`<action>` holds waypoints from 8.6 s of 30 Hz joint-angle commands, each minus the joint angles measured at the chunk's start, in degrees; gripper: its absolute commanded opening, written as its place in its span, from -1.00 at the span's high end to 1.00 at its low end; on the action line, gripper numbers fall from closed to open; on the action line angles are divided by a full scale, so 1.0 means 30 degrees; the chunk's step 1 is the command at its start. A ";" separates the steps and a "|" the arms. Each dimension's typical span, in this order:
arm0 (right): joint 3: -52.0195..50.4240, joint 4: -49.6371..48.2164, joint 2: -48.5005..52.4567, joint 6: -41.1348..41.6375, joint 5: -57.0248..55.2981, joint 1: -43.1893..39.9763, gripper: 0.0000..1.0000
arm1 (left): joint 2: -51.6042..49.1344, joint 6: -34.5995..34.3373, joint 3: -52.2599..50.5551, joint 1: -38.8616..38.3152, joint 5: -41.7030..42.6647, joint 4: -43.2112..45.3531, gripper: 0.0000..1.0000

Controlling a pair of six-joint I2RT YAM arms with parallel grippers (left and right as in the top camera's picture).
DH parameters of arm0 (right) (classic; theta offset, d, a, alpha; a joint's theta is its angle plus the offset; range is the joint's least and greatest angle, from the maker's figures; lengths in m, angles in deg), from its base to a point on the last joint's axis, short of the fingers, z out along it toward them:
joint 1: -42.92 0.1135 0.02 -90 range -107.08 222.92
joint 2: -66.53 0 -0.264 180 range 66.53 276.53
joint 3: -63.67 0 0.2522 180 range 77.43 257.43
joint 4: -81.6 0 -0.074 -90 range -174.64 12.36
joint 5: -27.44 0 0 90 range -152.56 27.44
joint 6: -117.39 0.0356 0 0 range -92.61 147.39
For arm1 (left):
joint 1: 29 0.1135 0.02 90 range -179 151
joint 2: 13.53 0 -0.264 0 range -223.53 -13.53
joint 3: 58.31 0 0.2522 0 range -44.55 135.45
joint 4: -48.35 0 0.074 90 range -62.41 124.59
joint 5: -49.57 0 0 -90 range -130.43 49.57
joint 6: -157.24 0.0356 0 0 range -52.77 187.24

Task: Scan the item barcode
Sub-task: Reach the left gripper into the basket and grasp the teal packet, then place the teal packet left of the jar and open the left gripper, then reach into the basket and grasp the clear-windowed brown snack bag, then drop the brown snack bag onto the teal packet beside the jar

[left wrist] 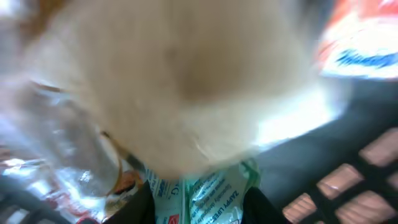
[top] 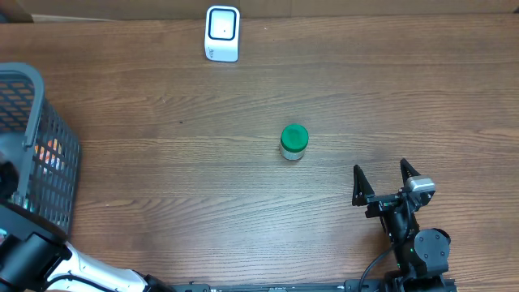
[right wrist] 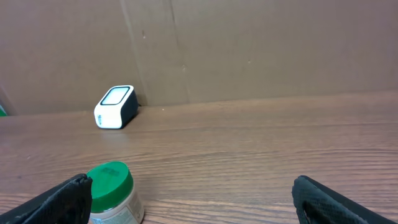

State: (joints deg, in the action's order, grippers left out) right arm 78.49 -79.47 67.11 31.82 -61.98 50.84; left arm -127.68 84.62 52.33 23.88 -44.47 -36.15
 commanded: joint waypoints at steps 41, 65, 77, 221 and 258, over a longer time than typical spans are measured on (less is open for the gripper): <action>-0.0197 -0.0117 -0.0138 0.0036 -0.0175 0.0066 -1.00 | 0.0903 -0.3024 0.7213 -1.9751 0.6994 -0.6309 0.91; -0.0197 -0.0117 -0.0138 0.0036 -0.0175 0.0073 -1.00 | 0.0947 -0.9384 0.2127 -2.1580 0.9916 0.1188 -0.99; -0.0197 -0.0117 -0.0138 0.0036 -0.0175 0.0073 -1.00 | 0.1457 -0.6783 1.4010 -1.7165 0.9406 -0.6047 -0.99; -0.0197 -0.0117 -0.0138 0.0036 -0.0175 0.0066 -1.00 | 0.8590 -1.4695 -0.0087 -2.2403 -0.3650 -0.0831 0.92; -0.0197 -0.0117 -0.0138 0.0036 -0.0175 0.0066 -1.00 | 0.3359 -1.4287 1.6662 -1.6451 -0.2798 -0.8590 -0.99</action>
State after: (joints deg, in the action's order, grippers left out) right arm 78.49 -79.49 67.11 31.86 -61.98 50.84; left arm -118.15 40.65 95.85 -33.80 -52.33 -60.35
